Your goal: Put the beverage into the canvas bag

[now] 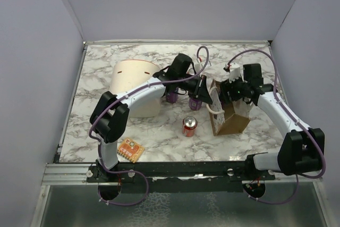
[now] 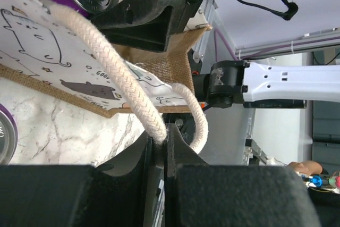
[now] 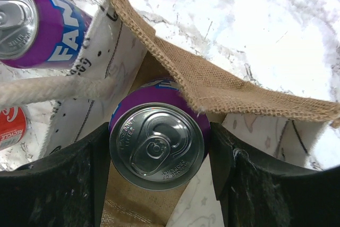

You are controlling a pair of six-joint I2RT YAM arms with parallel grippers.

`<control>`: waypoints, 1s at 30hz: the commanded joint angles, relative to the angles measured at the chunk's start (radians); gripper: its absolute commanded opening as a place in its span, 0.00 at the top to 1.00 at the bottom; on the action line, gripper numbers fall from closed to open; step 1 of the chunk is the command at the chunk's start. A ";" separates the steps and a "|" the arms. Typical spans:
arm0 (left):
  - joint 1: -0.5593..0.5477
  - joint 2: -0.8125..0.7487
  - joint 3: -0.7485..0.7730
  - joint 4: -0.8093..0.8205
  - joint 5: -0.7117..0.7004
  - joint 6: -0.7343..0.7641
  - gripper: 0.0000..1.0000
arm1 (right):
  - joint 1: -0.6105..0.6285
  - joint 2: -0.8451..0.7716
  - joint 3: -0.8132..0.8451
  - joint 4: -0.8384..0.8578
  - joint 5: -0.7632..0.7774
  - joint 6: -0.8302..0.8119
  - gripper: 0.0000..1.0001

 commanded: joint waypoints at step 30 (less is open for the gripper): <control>-0.004 0.045 0.042 -0.099 -0.027 0.166 1.00 | 0.025 0.068 -0.040 0.141 -0.008 0.071 0.78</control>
